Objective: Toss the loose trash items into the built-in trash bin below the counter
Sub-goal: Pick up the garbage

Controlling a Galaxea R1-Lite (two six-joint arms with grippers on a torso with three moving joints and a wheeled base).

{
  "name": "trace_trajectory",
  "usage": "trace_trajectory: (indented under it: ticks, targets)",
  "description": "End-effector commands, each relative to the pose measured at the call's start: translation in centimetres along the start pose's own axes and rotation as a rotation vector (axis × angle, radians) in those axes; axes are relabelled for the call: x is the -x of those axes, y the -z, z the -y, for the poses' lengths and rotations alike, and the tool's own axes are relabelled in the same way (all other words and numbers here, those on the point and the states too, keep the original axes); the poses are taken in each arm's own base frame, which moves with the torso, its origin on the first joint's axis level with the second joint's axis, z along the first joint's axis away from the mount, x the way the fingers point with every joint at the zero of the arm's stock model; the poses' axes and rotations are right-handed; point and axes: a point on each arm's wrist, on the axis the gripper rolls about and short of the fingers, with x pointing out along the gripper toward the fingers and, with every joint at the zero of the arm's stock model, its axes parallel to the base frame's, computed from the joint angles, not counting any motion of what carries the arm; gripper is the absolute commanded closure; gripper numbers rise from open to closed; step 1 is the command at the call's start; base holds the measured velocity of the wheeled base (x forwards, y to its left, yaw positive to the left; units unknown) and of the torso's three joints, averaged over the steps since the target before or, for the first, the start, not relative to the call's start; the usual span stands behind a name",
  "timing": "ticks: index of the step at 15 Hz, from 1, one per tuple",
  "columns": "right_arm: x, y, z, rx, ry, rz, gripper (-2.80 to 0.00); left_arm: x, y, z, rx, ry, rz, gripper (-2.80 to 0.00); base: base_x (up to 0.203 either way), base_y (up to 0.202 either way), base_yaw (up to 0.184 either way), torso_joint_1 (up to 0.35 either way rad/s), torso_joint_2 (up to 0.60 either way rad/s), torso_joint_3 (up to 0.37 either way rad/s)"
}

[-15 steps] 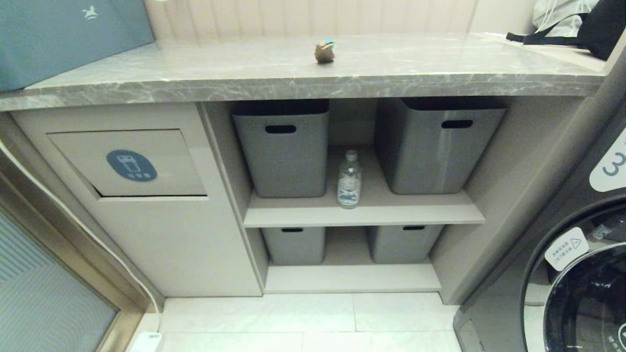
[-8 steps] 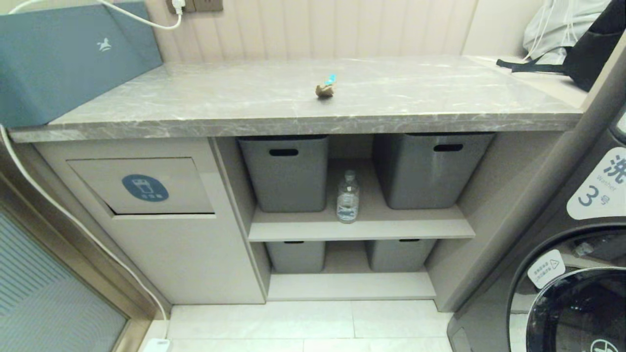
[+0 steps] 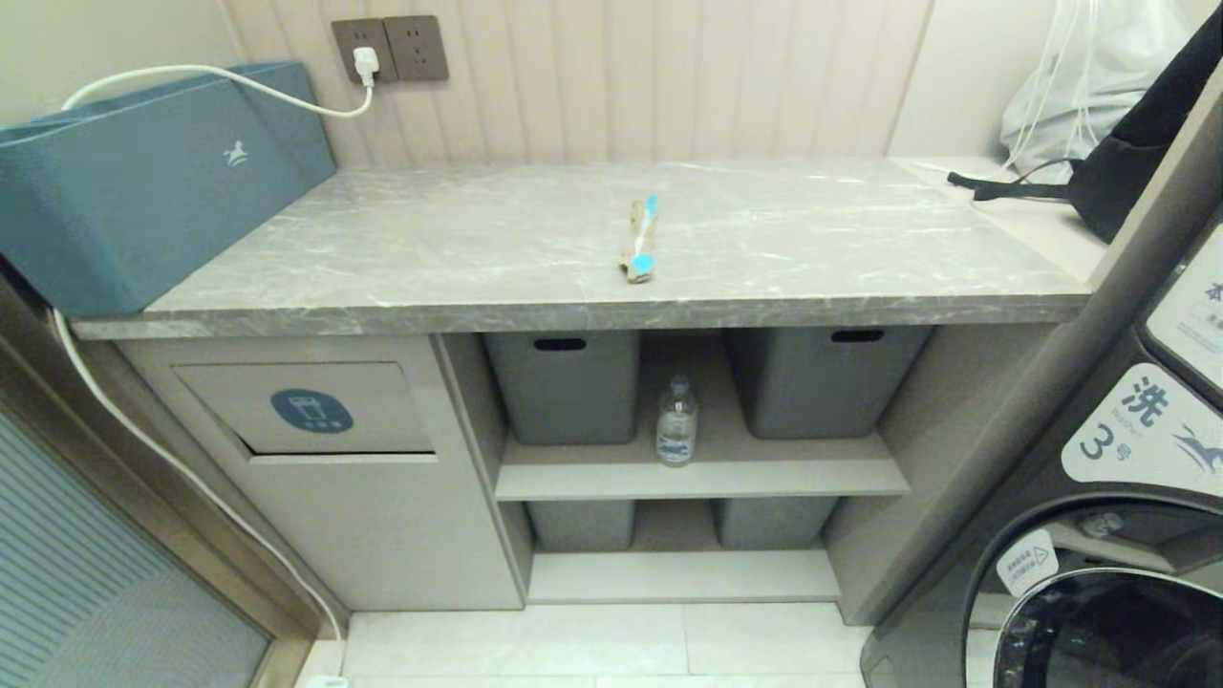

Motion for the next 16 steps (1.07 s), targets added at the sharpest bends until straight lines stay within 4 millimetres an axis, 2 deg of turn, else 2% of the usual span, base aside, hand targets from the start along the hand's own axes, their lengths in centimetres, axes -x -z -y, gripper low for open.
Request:
trace_trajectory:
  ticks: [1,11,16]
  targets:
    - [0.00,0.00,0.00,0.001,0.000,0.000,0.00,-0.02,0.02,0.00,0.000,0.000,0.000,0.00,0.000,0.000,0.000,0.217,-0.50,-0.280]
    - [0.00,0.00,0.00,0.001,-0.002,0.000,0.00,-0.03,0.05,0.00,0.001,0.000,0.000,0.00,0.000,0.000,0.000,0.236,-0.52,-0.282]
    - [0.00,-0.01,0.00,-0.002,-0.002,0.001,0.00,-0.03,0.05,0.00,0.000,0.000,0.000,0.00,0.000,0.000,0.000,0.050,-0.11,-0.054]
